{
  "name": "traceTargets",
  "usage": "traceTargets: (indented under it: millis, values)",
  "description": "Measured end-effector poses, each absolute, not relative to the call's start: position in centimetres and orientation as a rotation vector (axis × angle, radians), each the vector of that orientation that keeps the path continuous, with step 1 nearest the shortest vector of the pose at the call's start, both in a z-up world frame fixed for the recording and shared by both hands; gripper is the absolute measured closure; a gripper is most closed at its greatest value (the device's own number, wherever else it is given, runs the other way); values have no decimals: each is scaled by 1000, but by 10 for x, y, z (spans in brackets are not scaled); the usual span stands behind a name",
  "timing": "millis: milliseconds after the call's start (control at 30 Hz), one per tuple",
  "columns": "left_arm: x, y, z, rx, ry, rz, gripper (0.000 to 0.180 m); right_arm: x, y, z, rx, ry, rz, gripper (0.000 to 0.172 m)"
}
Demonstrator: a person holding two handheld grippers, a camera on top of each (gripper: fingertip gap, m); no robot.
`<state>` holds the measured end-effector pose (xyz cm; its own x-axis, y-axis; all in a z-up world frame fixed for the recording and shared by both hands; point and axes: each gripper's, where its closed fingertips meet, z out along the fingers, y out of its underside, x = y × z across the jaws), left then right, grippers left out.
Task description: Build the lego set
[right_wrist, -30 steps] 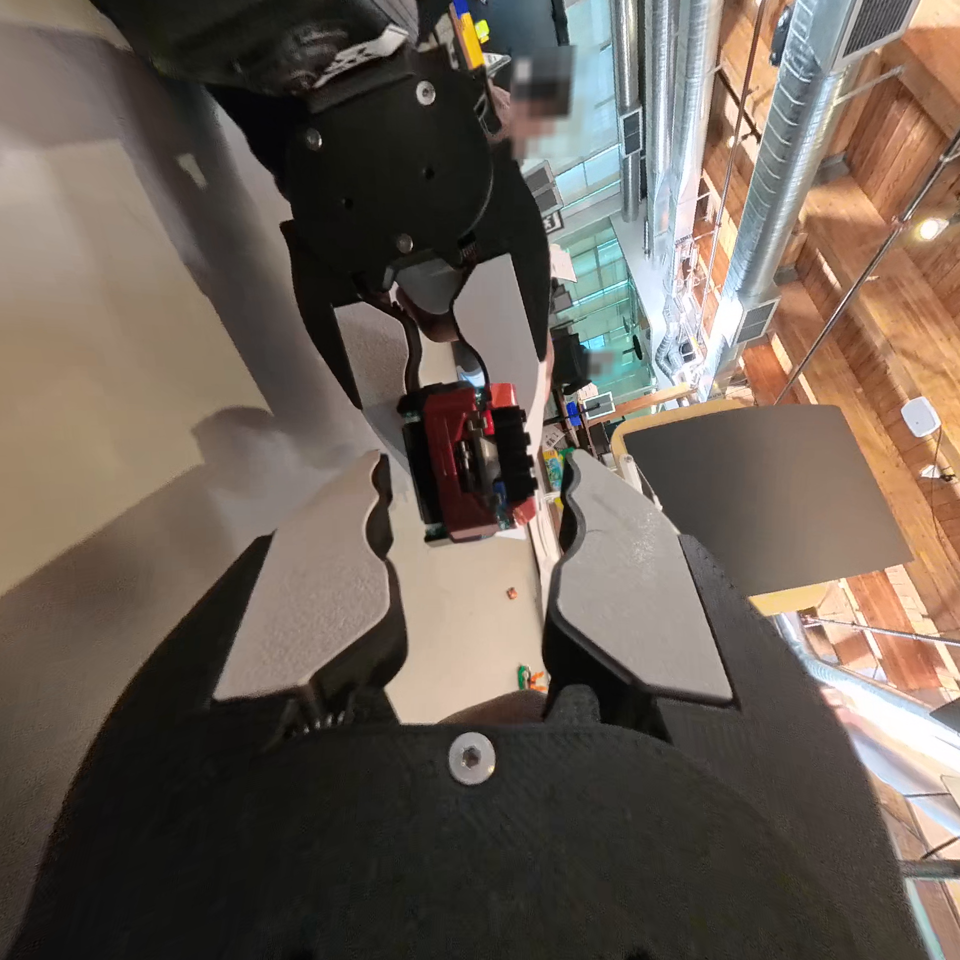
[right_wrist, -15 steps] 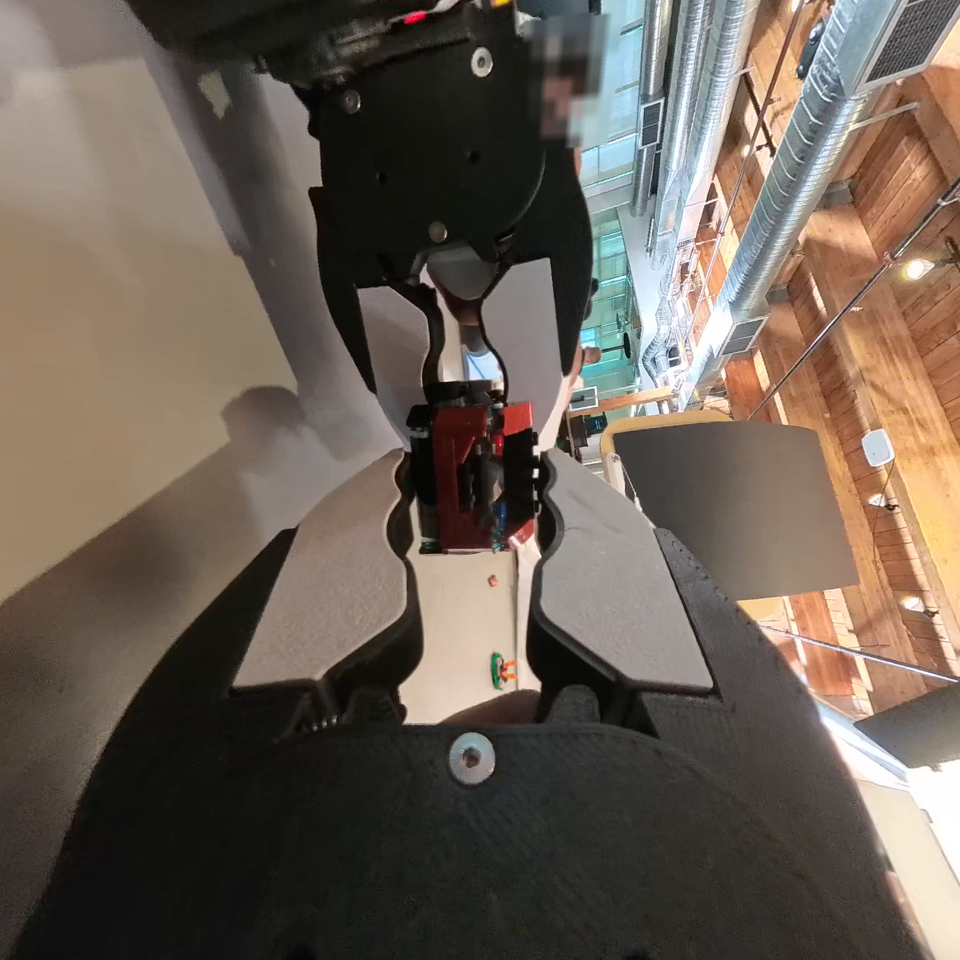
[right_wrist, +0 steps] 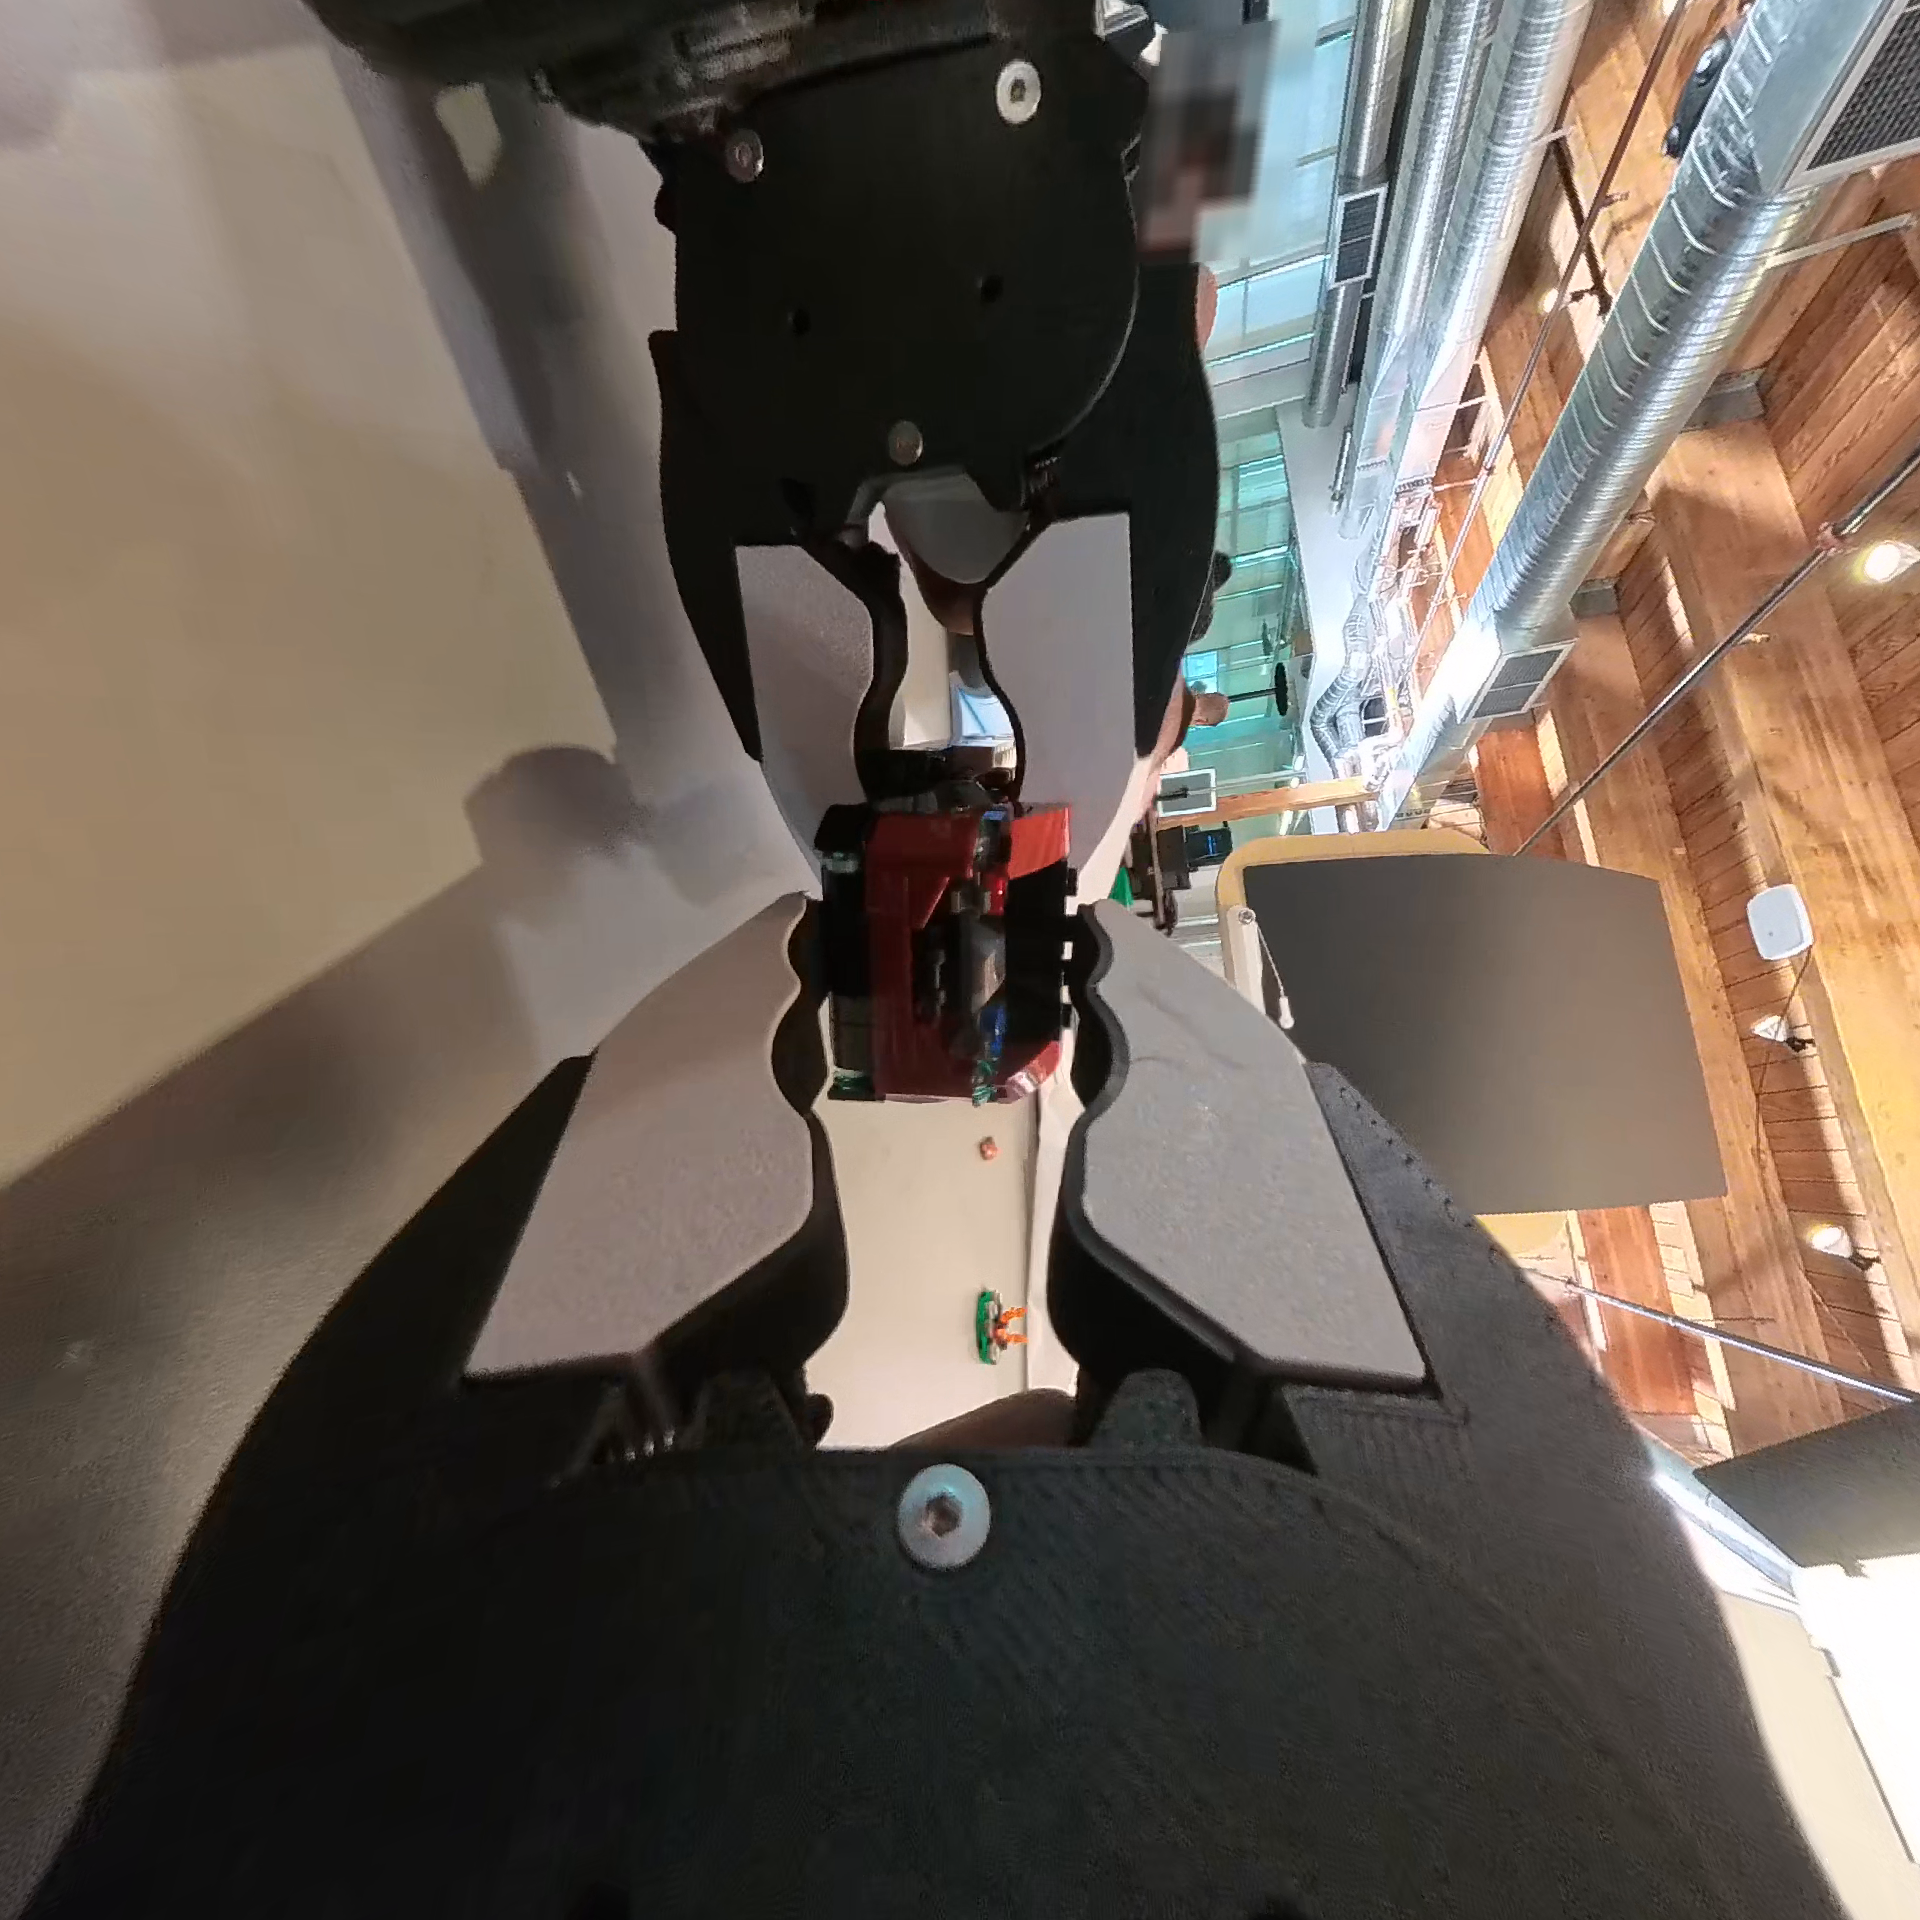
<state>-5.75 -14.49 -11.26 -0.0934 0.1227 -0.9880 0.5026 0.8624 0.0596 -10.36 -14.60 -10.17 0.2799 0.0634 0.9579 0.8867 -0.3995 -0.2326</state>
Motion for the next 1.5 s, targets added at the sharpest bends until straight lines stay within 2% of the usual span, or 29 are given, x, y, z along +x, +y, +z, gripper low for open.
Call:
traceTargets:
  millis: [200,267,367,933,1500]
  values:
    - [-50,-142,-106,428,1649,-371,147,-94,-145,-93,-1684,-745,-1232,125]
    - [-48,-138,-104,395,1655,-401,147,-89,-147,-86,-1668,-694,-1254,109]
    - [-45,-131,-101,351,1656,-422,147,-87,-149,-84,-1666,-666,-1238,106]
    - [-45,-123,-86,208,1679,-662,147,-92,-148,-78,-1602,-666,-1264,114]
    - [-47,-132,-103,338,1696,-506,147,-97,-134,-81,-1577,-754,-1350,113]
